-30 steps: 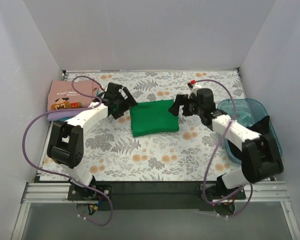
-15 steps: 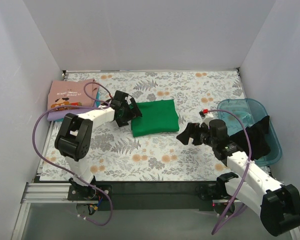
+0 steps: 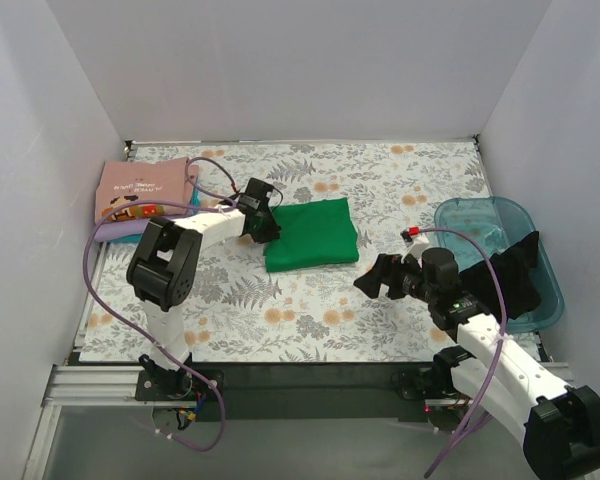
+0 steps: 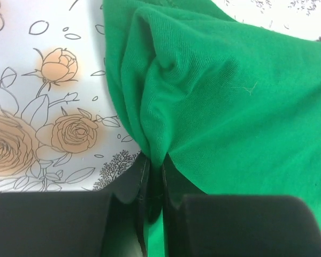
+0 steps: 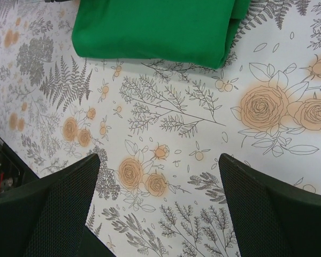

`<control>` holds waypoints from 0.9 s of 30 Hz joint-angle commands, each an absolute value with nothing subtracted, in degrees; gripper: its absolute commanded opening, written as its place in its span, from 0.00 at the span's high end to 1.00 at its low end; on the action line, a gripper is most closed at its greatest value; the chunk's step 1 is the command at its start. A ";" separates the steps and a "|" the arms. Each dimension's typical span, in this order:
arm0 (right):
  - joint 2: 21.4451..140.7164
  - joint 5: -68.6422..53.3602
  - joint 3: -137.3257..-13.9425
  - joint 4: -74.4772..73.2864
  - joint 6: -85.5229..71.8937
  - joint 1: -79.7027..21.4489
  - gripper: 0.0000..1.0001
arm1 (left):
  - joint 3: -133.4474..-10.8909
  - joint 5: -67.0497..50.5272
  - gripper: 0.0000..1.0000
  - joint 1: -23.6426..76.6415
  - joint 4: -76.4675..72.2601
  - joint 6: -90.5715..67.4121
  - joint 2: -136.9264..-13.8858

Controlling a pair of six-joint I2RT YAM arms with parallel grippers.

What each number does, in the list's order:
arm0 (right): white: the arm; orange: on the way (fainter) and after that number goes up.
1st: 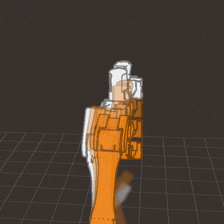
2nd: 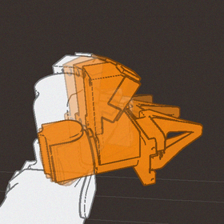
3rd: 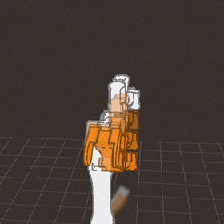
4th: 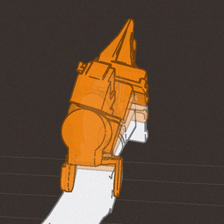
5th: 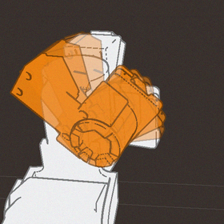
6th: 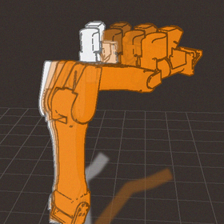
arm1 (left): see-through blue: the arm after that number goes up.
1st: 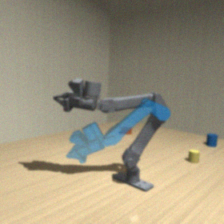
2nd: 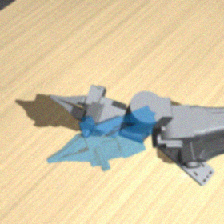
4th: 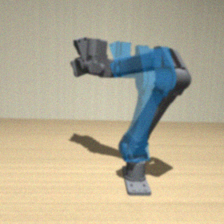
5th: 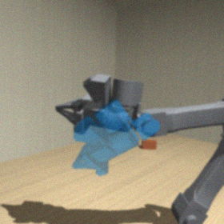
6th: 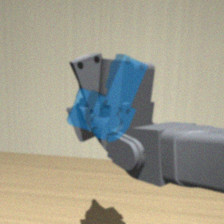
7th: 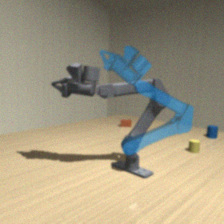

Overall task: Fold and stack the t-shirts
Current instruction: Neatly place the folded tshirt to the corner

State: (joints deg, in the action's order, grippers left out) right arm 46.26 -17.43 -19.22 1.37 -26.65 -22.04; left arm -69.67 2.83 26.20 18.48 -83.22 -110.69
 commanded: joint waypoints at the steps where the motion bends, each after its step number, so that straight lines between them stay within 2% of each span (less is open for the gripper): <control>1: 44.04 -18.99 -18.28 0.88 -25.93 -22.15 0.02 | -70.30 8.52 1.00 27.42 26.89 -82.71 -114.52; 13: 39.73 -19.60 -15.74 -3.86 -21.01 -22.15 0.02 | -78.39 38.55 1.00 28.92 28.13 -62.86 -112.24; 17: 39.11 -18.37 -15.38 -5.18 -19.52 -22.15 0.02 | -81.12 45.07 1.00 28.22 25.06 -49.88 -112.67; 21: 38.76 -22.58 -14.94 -3.87 -19.25 -22.15 0.02 | -85.77 48.16 1.00 25.06 21.72 -41.42 -113.38; 27: 39.37 -22.50 -14.24 -3.78 -18.81 -22.06 0.02 | -92.20 49.57 1.00 21.80 17.95 -30.78 -113.38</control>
